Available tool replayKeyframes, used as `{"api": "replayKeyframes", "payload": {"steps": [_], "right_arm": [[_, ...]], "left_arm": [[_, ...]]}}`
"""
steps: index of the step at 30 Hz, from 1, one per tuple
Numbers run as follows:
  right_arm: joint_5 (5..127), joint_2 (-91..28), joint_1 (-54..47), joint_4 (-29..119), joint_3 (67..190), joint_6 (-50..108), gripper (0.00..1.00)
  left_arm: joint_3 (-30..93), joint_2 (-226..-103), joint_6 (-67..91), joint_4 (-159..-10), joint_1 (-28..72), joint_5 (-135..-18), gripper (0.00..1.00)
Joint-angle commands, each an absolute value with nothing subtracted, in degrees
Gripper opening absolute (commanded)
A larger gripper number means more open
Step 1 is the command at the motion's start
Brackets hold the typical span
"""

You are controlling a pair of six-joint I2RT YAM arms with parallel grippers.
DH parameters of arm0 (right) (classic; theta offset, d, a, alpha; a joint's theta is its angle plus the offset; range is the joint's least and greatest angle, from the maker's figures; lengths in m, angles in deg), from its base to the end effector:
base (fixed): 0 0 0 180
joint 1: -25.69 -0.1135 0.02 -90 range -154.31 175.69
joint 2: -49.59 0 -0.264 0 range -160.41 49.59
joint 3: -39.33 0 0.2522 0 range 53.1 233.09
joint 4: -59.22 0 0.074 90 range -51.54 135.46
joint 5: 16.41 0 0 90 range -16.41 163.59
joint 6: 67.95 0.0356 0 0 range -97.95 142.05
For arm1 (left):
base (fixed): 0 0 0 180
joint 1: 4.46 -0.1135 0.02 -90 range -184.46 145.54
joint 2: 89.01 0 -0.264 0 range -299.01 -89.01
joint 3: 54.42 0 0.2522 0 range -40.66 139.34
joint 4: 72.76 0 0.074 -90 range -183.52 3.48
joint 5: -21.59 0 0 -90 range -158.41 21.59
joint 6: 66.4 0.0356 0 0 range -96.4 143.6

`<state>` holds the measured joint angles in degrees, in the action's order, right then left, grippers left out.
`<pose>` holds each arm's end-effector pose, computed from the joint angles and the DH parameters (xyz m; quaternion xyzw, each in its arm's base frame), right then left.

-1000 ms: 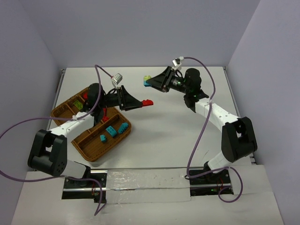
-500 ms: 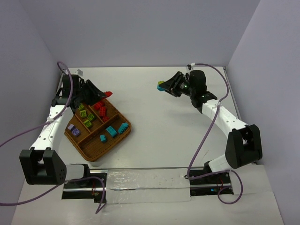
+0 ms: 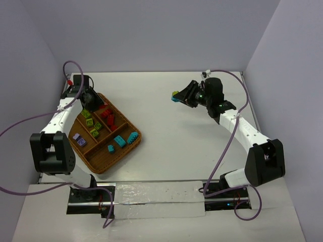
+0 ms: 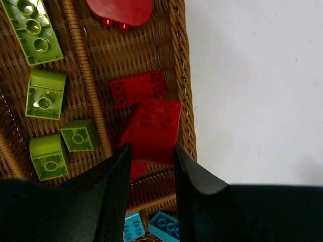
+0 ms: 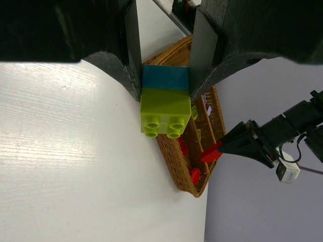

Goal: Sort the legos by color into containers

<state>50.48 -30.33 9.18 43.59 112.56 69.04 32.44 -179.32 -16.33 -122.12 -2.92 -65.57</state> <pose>0.3057 0.1052 0.3035 0.1063 0.8145 0.4286 0.3764 0.3393 -0.0074 0.2750 -0.3190 0.8922 -0.0909 0.3064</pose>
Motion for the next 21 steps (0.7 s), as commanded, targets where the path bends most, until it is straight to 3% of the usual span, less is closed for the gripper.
{"api": "replayKeyframes", "payload": {"steps": [1, 4, 6, 11, 17, 21], "right_arm": [[50.8, -28.1, 9.1, 43.3, 111.7, 67.6, 0.0], [50.5, -28.1, 9.0, 42.8, 112.0, 67.1, 0.0], [49.9, -28.2, 9.0, 42.3, 112.5, 66.3, 0.0], [44.1, -28.9, 7.9, 39.8, 115.3, 60.1, 0.0], [33.8, -28.9, 5.3, 37.1, 116.2, 53.0, 0.0], [27.2, -28.5, 3.7, 40.1, 115.2, 52.9, 0.0]], "left_arm": [[35.8, -181.3, -15.1, -122.3, -3.1, -63.6, 0.54], [35.8, -180.6, -14.8, -122.2, -3.1, -63.9, 0.79], [35.6, -179.2, -14.4, -121.8, -3.1, -65.0, 0.85], [31.3, -173.6, -12.8, -115.6, -2.6, -72.6, 0.82], [29.9, -170.6, -8.0, -109.2, 5.4, -99.4, 0.77], [26.9, -170.6, -7.8, -100.6, 10.6, -110.2, 0.77]]}}
